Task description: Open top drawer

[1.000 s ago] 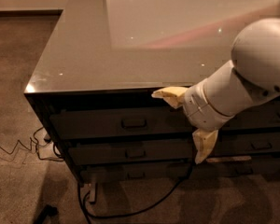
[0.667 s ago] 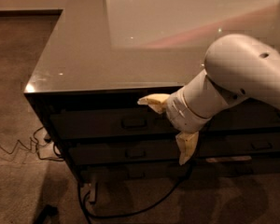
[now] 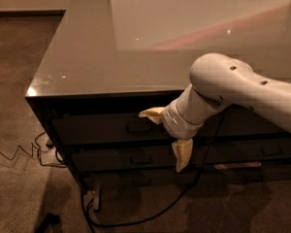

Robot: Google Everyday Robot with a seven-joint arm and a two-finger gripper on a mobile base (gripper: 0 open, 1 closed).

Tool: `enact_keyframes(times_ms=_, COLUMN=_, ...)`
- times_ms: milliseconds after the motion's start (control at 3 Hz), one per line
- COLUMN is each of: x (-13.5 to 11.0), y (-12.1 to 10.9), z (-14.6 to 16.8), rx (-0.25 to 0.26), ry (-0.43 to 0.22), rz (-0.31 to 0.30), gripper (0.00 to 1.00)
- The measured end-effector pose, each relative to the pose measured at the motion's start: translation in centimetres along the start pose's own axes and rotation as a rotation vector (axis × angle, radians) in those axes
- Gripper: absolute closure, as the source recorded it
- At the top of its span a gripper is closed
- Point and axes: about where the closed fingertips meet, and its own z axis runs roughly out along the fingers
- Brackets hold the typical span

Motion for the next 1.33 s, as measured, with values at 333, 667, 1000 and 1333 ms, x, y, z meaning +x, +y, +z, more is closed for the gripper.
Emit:
enact_keyframes(times_ms=333, x=2.4, y=-0.2, z=0.6, rx=-0.014, ry=0.059, rz=0.068, gripper=0.00)
enact_keyframes(times_ms=667, x=4.8, y=-0.2, z=0.4, rx=-0.016, ry=0.098, rz=0.131, gripper=0.00)
enact_keyframes(times_ms=1000, x=7.1, y=0.5, z=-0.1, rx=-0.032, ry=0.140, rz=0.199, gripper=0.00)
enact_keyframes(times_ms=1333, x=7.2, y=0.5, z=-0.1, rx=-0.032, ry=0.142, rz=0.204, gripper=0.00)
